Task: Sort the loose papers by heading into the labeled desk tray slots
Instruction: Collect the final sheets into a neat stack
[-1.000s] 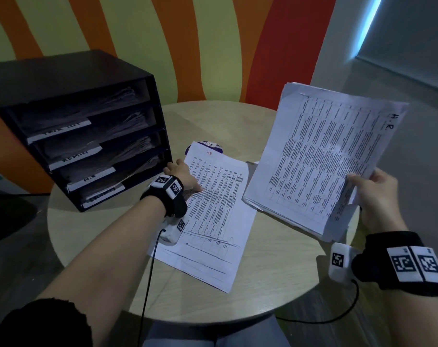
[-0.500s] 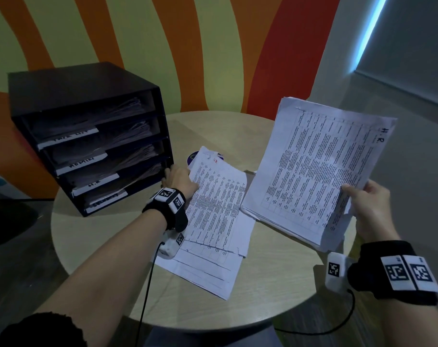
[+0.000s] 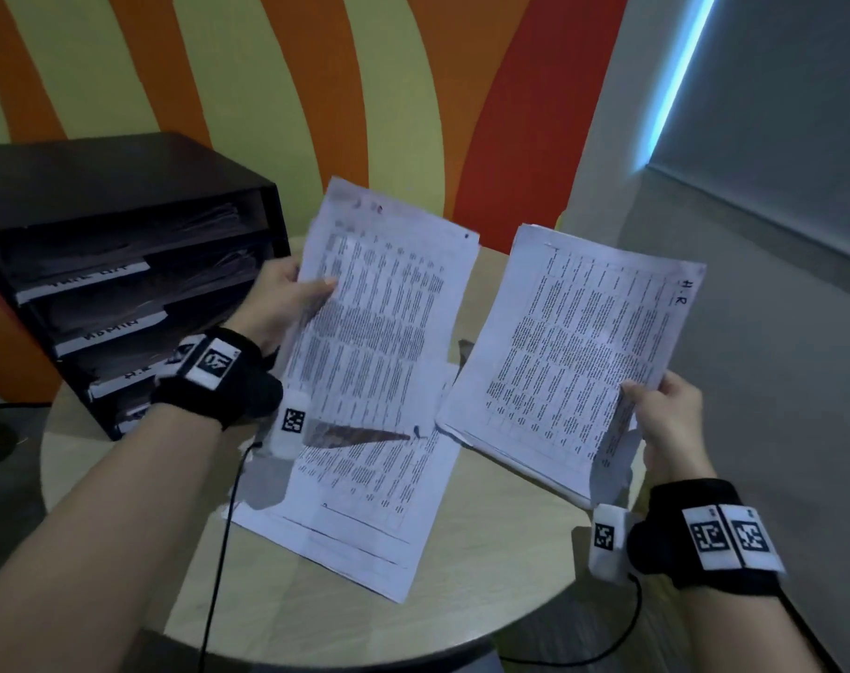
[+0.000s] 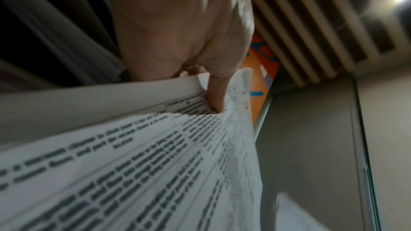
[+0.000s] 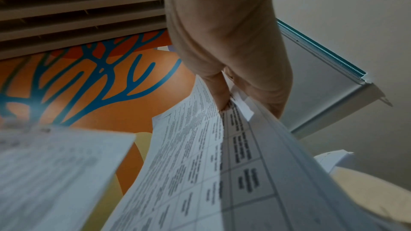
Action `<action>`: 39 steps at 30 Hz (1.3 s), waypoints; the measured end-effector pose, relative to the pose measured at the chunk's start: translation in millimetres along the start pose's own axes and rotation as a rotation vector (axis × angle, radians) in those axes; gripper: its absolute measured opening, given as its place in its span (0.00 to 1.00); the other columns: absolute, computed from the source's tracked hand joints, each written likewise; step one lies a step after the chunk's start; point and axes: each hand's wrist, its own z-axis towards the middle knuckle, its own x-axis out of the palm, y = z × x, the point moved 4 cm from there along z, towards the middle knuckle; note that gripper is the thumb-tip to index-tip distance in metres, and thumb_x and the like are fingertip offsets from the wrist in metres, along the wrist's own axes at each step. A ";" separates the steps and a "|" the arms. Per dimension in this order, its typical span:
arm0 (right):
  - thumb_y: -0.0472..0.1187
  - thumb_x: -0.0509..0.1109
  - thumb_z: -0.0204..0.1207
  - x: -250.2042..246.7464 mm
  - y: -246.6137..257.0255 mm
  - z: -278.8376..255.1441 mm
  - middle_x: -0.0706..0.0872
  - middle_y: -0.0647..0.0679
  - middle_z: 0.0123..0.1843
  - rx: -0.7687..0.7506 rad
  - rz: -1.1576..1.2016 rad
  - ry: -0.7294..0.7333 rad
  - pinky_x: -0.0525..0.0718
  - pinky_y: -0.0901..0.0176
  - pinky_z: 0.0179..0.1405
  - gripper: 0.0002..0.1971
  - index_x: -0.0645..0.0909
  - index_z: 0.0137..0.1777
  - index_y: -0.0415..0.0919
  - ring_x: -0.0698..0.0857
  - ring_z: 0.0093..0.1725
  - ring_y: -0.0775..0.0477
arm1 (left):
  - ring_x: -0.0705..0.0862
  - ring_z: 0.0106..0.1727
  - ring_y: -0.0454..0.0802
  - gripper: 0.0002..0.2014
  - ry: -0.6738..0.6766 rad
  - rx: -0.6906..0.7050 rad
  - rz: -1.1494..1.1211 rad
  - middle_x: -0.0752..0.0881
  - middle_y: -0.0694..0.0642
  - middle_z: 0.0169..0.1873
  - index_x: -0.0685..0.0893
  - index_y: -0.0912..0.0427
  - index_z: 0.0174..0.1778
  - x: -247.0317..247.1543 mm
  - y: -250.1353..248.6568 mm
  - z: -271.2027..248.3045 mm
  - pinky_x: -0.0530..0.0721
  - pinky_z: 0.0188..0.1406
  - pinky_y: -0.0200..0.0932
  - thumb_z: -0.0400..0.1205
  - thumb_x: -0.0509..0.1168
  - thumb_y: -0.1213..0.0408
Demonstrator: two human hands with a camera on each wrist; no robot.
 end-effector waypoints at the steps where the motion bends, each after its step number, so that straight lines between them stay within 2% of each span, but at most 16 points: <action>1: 0.29 0.61 0.83 -0.4 -0.3 -0.1 0.85 0.50 0.44 -0.002 0.002 0.000 0.76 0.62 0.32 0.11 0.81 0.56 0.42 0.83 0.40 0.54 | 0.89 0.40 0.50 0.06 0.041 0.050 -0.056 0.90 0.58 0.44 0.85 0.65 0.53 -3.9 -14.4 -1.1 0.89 0.41 0.44 0.84 0.64 0.74; 5: 0.29 0.61 0.83 3.8 -0.4 -0.2 0.86 0.47 0.46 0.017 0.006 0.012 0.79 0.56 0.39 0.11 0.81 0.56 0.43 0.84 0.44 0.48 | 0.88 0.52 0.59 0.08 0.169 0.146 -0.155 0.87 0.65 0.55 0.85 0.64 0.56 -8.5 -51.6 -4.2 0.89 0.52 0.54 0.84 0.63 0.72; 7: 0.28 0.62 0.82 8.5 2.6 -1.4 0.87 0.44 0.49 0.018 0.018 0.028 0.80 0.52 0.45 0.10 0.81 0.55 0.41 0.84 0.46 0.44 | 0.86 0.48 0.60 0.05 0.136 0.156 -0.108 0.86 0.67 0.49 0.85 0.66 0.51 1.8 -52.3 -2.2 0.87 0.50 0.56 0.83 0.65 0.72; 10: 0.28 0.62 0.82 17.7 12.7 -8.1 0.88 0.46 0.45 -0.006 0.033 0.103 0.81 0.55 0.41 0.09 0.82 0.55 0.37 0.86 0.43 0.48 | 0.79 0.44 0.59 0.10 0.076 0.154 -0.030 0.82 0.67 0.44 0.83 0.75 0.53 28.5 -37.4 -1.6 0.79 0.45 0.59 0.84 0.67 0.68; 12: 0.28 0.62 0.82 24.5 19.4 -13.0 0.89 0.46 0.46 -0.036 0.055 0.166 0.84 0.52 0.45 0.09 0.83 0.52 0.37 0.88 0.46 0.45 | 0.82 0.47 0.58 0.11 0.079 0.119 -0.026 0.84 0.64 0.47 0.83 0.68 0.56 49.8 -21.3 -6.2 0.84 0.51 0.64 0.83 0.67 0.63; 15: 0.31 0.61 0.84 33.9 29.7 -21.3 0.90 0.45 0.49 -0.093 0.097 0.240 0.86 0.44 0.52 0.12 0.84 0.47 0.45 0.88 0.52 0.40 | 0.88 0.54 0.57 0.14 0.120 0.080 -0.046 0.88 0.56 0.54 0.81 0.55 0.59 79.8 -2.1 -13.6 0.85 0.58 0.65 0.80 0.66 0.54; 18: 0.42 0.59 0.87 42.9 38.5 -30.9 0.92 0.50 0.50 -0.140 0.203 0.294 0.86 0.59 0.39 0.12 0.85 0.51 0.46 0.90 0.50 0.49 | 0.85 0.58 0.56 0.18 0.088 0.073 -0.016 0.83 0.60 0.61 0.69 0.56 0.65 98.4 4.6 -15.0 0.85 0.60 0.61 0.82 0.66 0.60; 20: 0.54 0.58 0.86 48.3 40.4 -33.4 0.91 0.48 0.56 -0.167 0.255 0.297 0.85 0.57 0.42 0.18 0.85 0.58 0.45 0.89 0.54 0.48 | 0.85 0.58 0.52 0.19 0.092 0.103 -0.017 0.82 0.60 0.63 0.68 0.60 0.69 108.9 1.1 -16.7 0.86 0.57 0.50 0.84 0.65 0.68; 22: 0.61 0.58 0.81 51.7 42.0 -36.5 0.88 0.49 0.62 -0.217 0.317 0.297 0.84 0.55 0.51 0.23 0.82 0.64 0.48 0.87 0.61 0.50 | 0.86 0.58 0.50 0.16 0.104 0.149 -0.014 0.85 0.58 0.61 0.74 0.63 0.69 117.2 -4.4 -18.5 0.86 0.56 0.48 0.85 0.62 0.71; 24: 0.55 0.62 0.82 52.4 44.7 -40.4 0.88 0.52 0.61 -0.285 0.314 0.286 0.84 0.57 0.54 0.18 0.78 0.66 0.46 0.87 0.61 0.53 | 0.86 0.60 0.52 0.14 0.103 0.206 -0.015 0.86 0.58 0.61 0.77 0.62 0.68 121.7 -12.0 -21.9 0.85 0.59 0.53 0.86 0.60 0.70; 26: 0.36 0.64 0.84 49.8 47.7 -41.3 0.87 0.53 0.58 -0.369 0.234 0.242 0.85 0.59 0.52 0.12 0.76 0.65 0.44 0.87 0.57 0.55 | 0.84 0.63 0.52 0.13 0.099 0.259 -0.026 0.85 0.57 0.61 0.77 0.58 0.67 124.4 -17.2 -23.2 0.83 0.63 0.54 0.86 0.59 0.67; 28: 0.25 0.60 0.81 47.2 48.2 -39.6 0.86 0.49 0.59 -0.443 0.143 0.196 0.84 0.59 0.52 0.19 0.74 0.68 0.42 0.86 0.58 0.53 | 0.84 0.61 0.50 0.10 0.085 0.290 -0.024 0.85 0.56 0.59 0.76 0.58 0.64 125.1 -19.8 -23.7 0.84 0.60 0.47 0.87 0.57 0.66; 31: 0.26 0.64 0.78 44.4 43.4 -34.4 0.84 0.45 0.60 -0.429 0.139 0.175 0.83 0.56 0.52 0.19 0.73 0.64 0.47 0.85 0.59 0.50 | 0.85 0.57 0.49 0.11 0.089 0.240 -0.004 0.86 0.58 0.57 0.75 0.64 0.65 126.8 -10.6 -21.5 0.85 0.53 0.39 0.87 0.59 0.68; 34: 0.29 0.70 0.77 46.0 31.0 -28.3 0.86 0.51 0.59 -0.358 0.081 0.214 0.83 0.57 0.52 0.19 0.74 0.62 0.49 0.86 0.57 0.53 | 0.81 0.63 0.50 0.16 0.212 0.124 0.058 0.83 0.58 0.63 0.72 0.63 0.70 129.3 10.3 -22.0 0.80 0.61 0.43 0.86 0.60 0.70; 37: 0.30 0.68 0.80 47.5 16.6 -22.9 0.88 0.54 0.53 -0.255 0.010 0.207 0.83 0.54 0.52 0.11 0.81 0.60 0.42 0.87 0.55 0.50 | 0.79 0.65 0.53 0.19 0.304 0.101 0.193 0.81 0.60 0.64 0.71 0.63 0.70 126.4 27.7 -24.2 0.79 0.61 0.43 0.84 0.59 0.77; 39: 0.32 0.65 0.82 44.9 12.0 -19.5 0.87 0.53 0.51 -0.198 0.021 0.165 0.82 0.55 0.49 0.10 0.82 0.61 0.35 0.86 0.52 0.49 | 0.78 0.65 0.52 0.18 0.285 0.074 0.306 0.79 0.61 0.64 0.71 0.65 0.68 116.1 42.3 -20.4 0.78 0.53 0.34 0.82 0.61 0.78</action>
